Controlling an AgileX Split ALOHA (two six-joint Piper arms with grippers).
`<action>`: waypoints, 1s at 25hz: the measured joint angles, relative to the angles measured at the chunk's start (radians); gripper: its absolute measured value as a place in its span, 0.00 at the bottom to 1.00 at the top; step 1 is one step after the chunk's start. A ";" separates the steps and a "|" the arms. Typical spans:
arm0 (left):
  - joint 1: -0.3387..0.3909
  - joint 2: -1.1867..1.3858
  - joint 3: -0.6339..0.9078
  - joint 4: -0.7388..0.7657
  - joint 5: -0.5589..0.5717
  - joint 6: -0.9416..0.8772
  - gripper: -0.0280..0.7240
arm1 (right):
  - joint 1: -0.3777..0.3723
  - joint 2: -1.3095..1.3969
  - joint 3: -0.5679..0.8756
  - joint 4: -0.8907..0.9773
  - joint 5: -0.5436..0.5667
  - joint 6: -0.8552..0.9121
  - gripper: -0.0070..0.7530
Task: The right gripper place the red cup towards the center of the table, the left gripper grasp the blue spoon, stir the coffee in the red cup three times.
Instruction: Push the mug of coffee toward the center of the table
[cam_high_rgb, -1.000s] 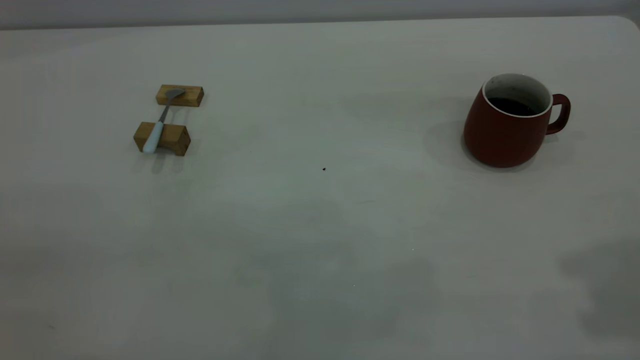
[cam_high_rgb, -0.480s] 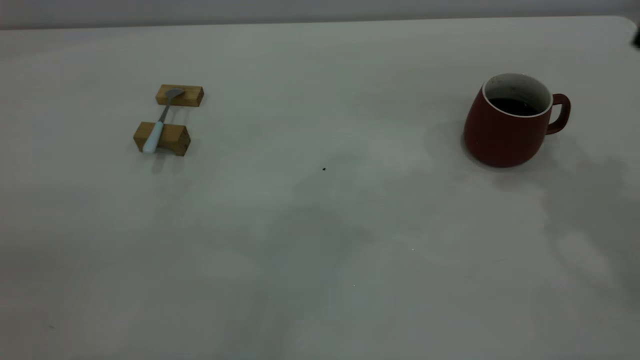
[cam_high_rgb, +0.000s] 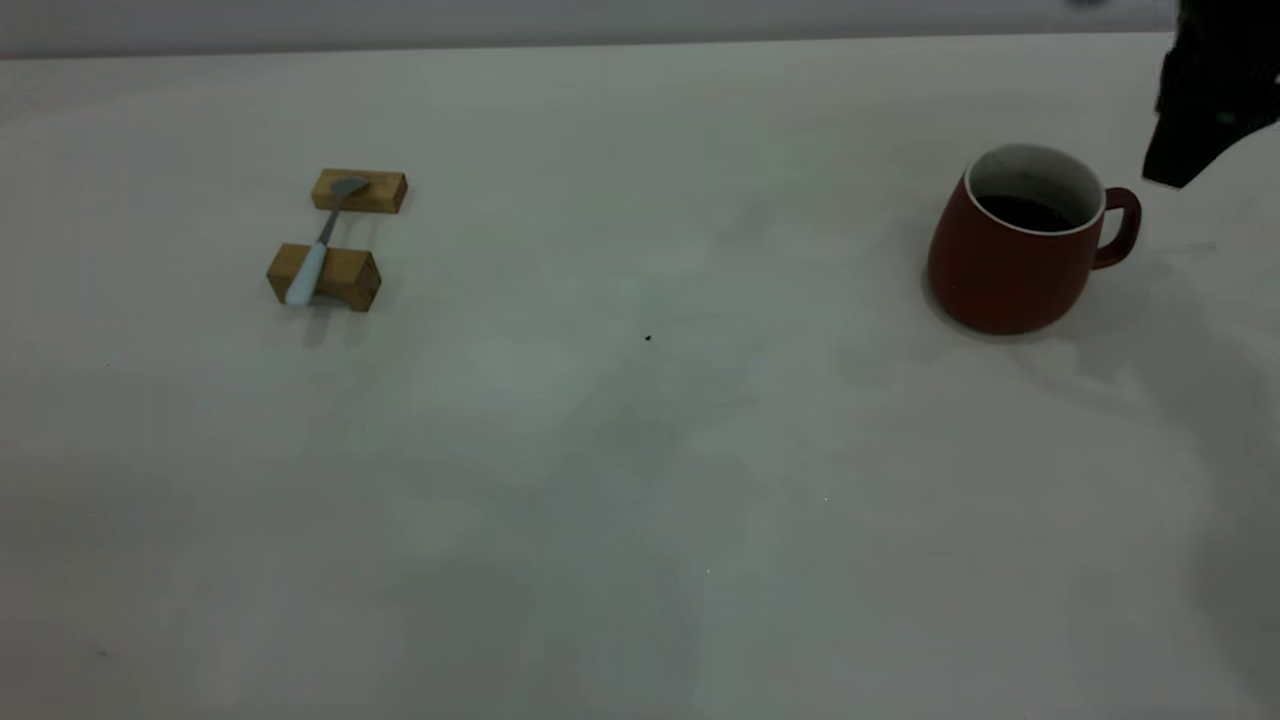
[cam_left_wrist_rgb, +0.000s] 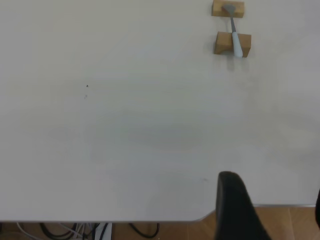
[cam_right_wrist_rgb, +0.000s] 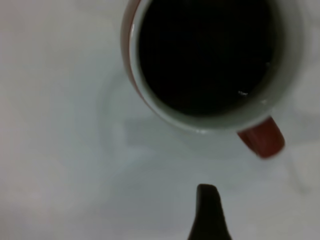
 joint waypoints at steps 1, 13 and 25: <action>0.000 0.000 0.000 0.000 0.000 0.000 0.65 | 0.000 0.018 -0.019 -0.001 0.007 -0.025 0.79; 0.000 0.000 0.000 0.000 0.000 0.000 0.65 | 0.006 0.165 -0.117 -0.009 -0.012 -0.186 0.79; 0.000 0.000 0.000 0.000 0.000 0.006 0.65 | 0.048 0.199 -0.135 0.025 -0.018 -0.213 0.54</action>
